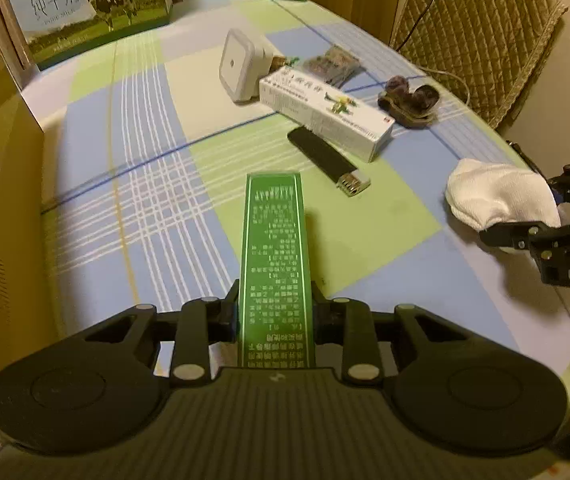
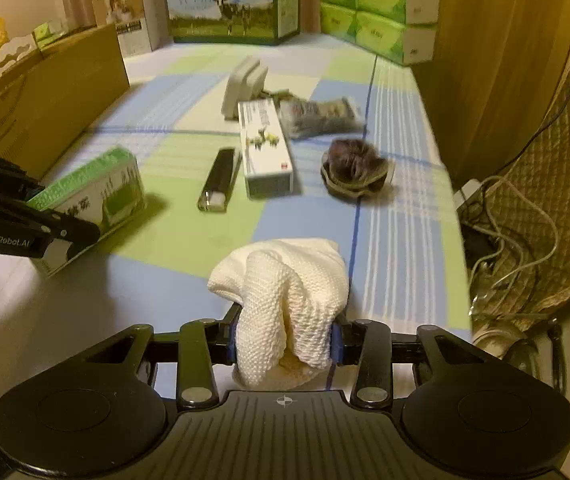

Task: Organize objects
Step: 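Carry the green box and white cloth over the cardboard box and release both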

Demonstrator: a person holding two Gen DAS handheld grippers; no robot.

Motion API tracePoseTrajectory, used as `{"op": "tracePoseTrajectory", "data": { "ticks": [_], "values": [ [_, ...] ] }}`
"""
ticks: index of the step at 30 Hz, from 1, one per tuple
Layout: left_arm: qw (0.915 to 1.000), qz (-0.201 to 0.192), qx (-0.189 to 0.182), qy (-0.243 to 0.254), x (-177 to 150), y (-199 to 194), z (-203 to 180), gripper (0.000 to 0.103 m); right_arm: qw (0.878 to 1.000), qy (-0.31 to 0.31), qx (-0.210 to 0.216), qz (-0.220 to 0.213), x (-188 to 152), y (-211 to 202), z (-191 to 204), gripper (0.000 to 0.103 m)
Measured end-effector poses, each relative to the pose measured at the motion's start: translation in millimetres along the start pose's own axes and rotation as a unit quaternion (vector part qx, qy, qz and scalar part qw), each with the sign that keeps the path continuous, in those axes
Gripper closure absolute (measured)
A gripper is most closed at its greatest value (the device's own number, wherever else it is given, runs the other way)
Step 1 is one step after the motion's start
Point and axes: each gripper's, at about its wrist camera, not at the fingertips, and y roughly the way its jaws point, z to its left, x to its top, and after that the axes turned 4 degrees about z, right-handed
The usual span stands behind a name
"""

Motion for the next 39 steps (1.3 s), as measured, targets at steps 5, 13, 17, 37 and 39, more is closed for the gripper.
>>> {"op": "tracePoseTrajectory", "data": {
  "ticks": [5, 13, 17, 37, 39],
  "values": [
    [0.9998, -0.017, -0.011, -0.007, 3, -28, 1, 0.078, 1.0, -0.001, -0.004, -0.027, 14, -35, 10, 0.066],
    [0.9982, -0.032, -0.037, -0.035, 3, -77, 19, 0.078, 0.998, -0.012, 0.004, -0.069, 36, -80, 40, 0.066],
    [0.9976, -0.04, -0.039, -0.04, 2, -102, 31, 0.078, 0.997, -0.02, 0.01, -0.079, 44, -92, 57, 0.066],
    [0.9896, -0.083, 0.021, -0.116, -1, -217, 188, 0.078, 0.98, -0.086, 0.141, -0.115, 162, -94, 210, 0.066],
    [0.9876, -0.083, 0.033, -0.13, -6, -221, 210, 0.078, 0.978, -0.095, 0.153, -0.109, 174, -85, 229, 0.066]
  ]
}}
